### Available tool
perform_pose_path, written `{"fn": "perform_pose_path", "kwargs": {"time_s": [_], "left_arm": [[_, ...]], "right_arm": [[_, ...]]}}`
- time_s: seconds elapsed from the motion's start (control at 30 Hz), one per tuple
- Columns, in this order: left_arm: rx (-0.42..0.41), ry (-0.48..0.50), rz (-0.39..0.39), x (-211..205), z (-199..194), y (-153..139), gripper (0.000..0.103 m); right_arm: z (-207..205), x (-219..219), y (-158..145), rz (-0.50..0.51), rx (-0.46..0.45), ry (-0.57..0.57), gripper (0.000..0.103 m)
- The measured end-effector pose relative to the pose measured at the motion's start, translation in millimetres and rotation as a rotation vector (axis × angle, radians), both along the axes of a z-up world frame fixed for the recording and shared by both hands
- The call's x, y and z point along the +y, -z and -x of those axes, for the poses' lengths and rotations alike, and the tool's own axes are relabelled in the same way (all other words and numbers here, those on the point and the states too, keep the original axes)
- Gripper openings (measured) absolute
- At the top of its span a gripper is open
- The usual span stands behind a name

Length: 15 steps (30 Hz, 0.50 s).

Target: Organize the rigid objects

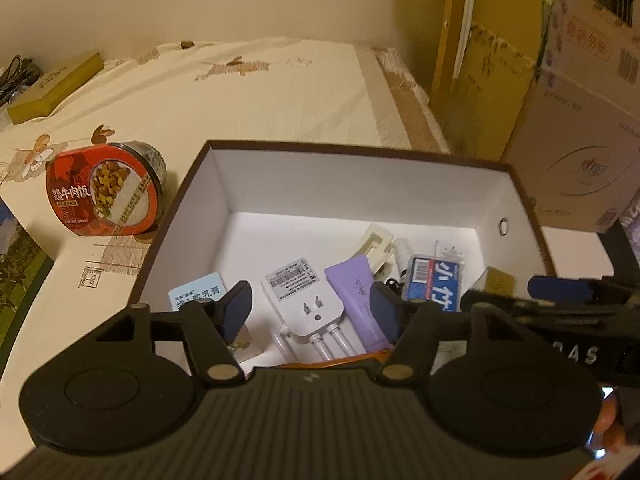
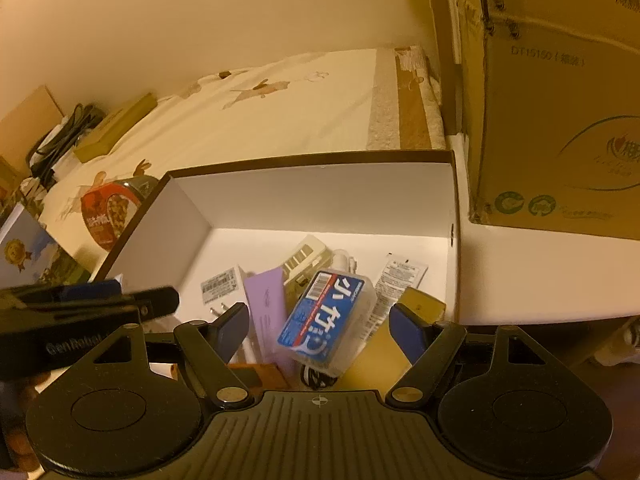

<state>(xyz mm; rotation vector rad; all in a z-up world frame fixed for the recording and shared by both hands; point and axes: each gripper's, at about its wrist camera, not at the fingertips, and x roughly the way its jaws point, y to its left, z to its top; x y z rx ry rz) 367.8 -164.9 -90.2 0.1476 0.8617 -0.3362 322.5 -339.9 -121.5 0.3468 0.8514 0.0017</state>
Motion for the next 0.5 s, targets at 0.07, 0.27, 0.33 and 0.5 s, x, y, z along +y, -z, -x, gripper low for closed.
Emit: {"fn": "perform_pose_path", "kwargs": {"time_s": [0.07, 0.27, 0.33, 0.5], "left_arm": [[-0.014, -0.001, 0.008, 4, 8, -7, 0.066], [-0.043, -0.032, 0.012, 21, 33, -27, 0.068], [-0.049, -0.05, 0.012, 29, 42, -34, 0.069], [-0.078, -0.087, 0.007, 51, 72, -52, 0.073]], "right_arm": [[7, 3, -4, 0.012, -0.002, -0.007, 0.074], [27, 15, -18, 0.022, -0.011, -0.022, 0.074], [35, 19, -26, 0.022, -0.018, -0.03, 0.074], [57, 33, -45, 0.024, -0.032, -0.057, 0.074]]}}
